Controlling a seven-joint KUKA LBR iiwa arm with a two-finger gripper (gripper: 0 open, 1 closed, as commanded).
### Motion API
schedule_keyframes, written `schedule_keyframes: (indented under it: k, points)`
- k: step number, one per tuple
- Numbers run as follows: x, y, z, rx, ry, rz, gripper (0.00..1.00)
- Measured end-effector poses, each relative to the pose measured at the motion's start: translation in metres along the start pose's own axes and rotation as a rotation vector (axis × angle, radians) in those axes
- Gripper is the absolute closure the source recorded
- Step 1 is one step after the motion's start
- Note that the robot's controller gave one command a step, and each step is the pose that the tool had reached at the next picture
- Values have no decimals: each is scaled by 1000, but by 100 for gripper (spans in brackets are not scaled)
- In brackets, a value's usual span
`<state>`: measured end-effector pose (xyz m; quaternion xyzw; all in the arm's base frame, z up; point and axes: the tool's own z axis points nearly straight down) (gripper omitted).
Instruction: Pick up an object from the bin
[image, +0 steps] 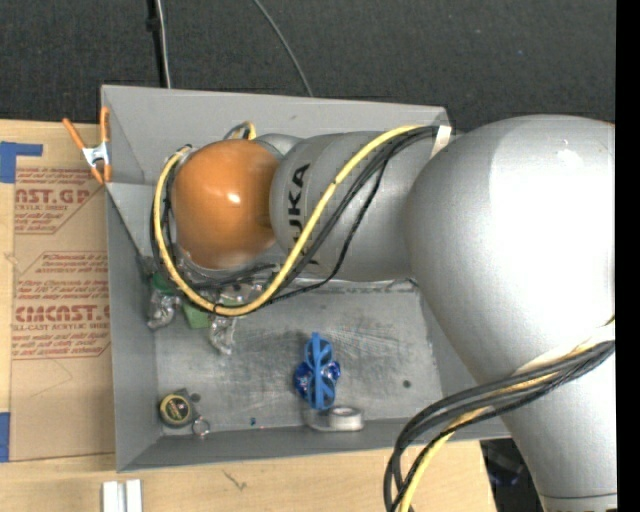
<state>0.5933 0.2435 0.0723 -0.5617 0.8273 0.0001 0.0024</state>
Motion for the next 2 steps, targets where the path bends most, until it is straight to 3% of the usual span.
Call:
schedule_keyframes:
  k: [1, 2]
  points:
    - [69, -20, -3, 3, -8, -383, 0]
    - [67, -18, -5, -2, -6, -384, 100]
